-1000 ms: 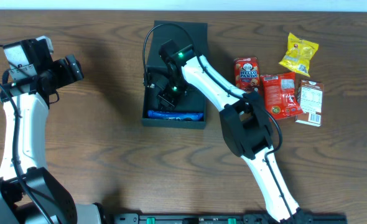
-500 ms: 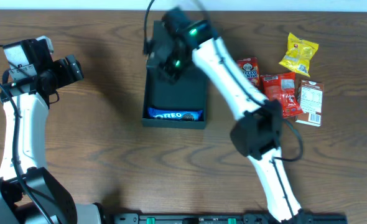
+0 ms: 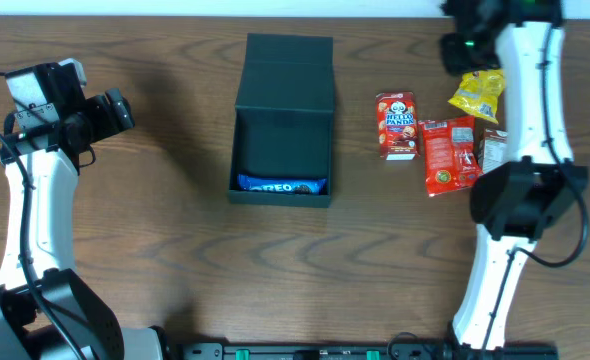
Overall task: Pack container
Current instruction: 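Move the right gripper to the yellow candy bag and grasp it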
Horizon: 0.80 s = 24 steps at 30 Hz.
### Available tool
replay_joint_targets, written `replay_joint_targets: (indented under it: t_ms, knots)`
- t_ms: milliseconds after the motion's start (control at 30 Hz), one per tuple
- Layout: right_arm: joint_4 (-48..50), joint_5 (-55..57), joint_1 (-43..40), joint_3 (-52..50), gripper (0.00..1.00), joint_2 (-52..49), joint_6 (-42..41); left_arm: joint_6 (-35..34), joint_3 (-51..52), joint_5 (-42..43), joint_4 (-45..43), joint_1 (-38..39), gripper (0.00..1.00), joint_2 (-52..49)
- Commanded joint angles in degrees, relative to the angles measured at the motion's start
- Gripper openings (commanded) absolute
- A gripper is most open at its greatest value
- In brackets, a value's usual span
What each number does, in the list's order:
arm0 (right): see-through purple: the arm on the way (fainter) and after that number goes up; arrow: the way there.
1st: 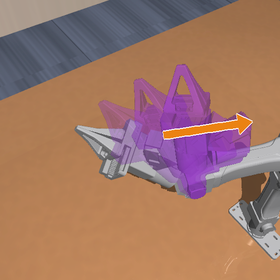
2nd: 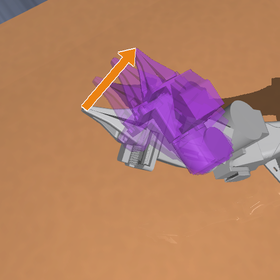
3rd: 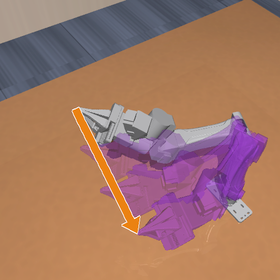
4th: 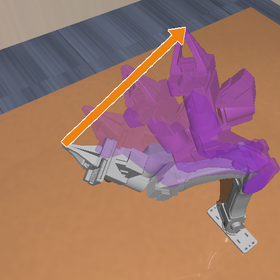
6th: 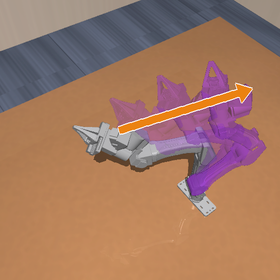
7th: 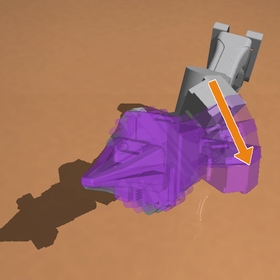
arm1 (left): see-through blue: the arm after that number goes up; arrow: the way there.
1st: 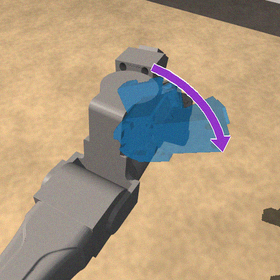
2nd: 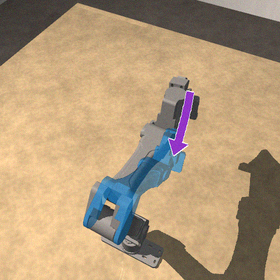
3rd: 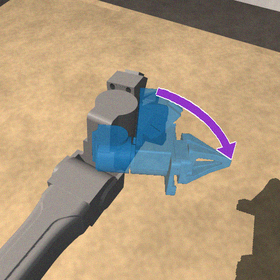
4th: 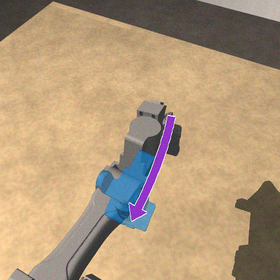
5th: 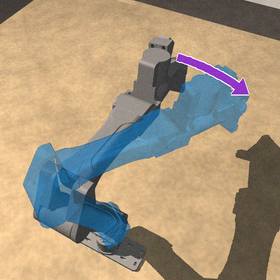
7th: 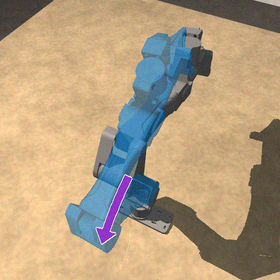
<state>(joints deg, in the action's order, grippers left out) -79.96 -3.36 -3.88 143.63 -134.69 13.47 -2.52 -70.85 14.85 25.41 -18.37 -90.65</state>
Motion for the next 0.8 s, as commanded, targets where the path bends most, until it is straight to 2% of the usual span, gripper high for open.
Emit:
replay_joint_targets:
  t_ms: [0,33,100,300,567,767]
  knots:
    - [3.1,0.0,-2.2,-3.6,0.36,-0.3,-6.5,0.9,-0.6,0.2,-0.4,-0.3,0.95,0.0]
    - [5.4,0.3,-2.8,-5.0,0.39,-0.3,-9.0,0.9,-0.6,0.2,-0.5,-0.3,0.95,0.0]
    - [10.6,1.6,-3.6,-8.1,0.61,-0.3,-13.6,0.9,-0.6,0.2,-0.5,-0.3,0.95,-0.1]
    - [23.0,15.0,-3.7,-16.3,0.82,-0.4,-27.1,0.8,-0.6,0.2,0.3,-0.3,0.95,-0.1]
    - [32.7,15.4,-4.7,-24.5,0.84,-0.5,-31.9,0.9,-0.6,0.2,0.5,-0.3,0.95,-0.1]
    - [34.8,12.1,-6.3,-26.3,0.84,-2.2,-34.9,0.9,-0.6,0.0,0.5,-0.3,0.95,-0.1]
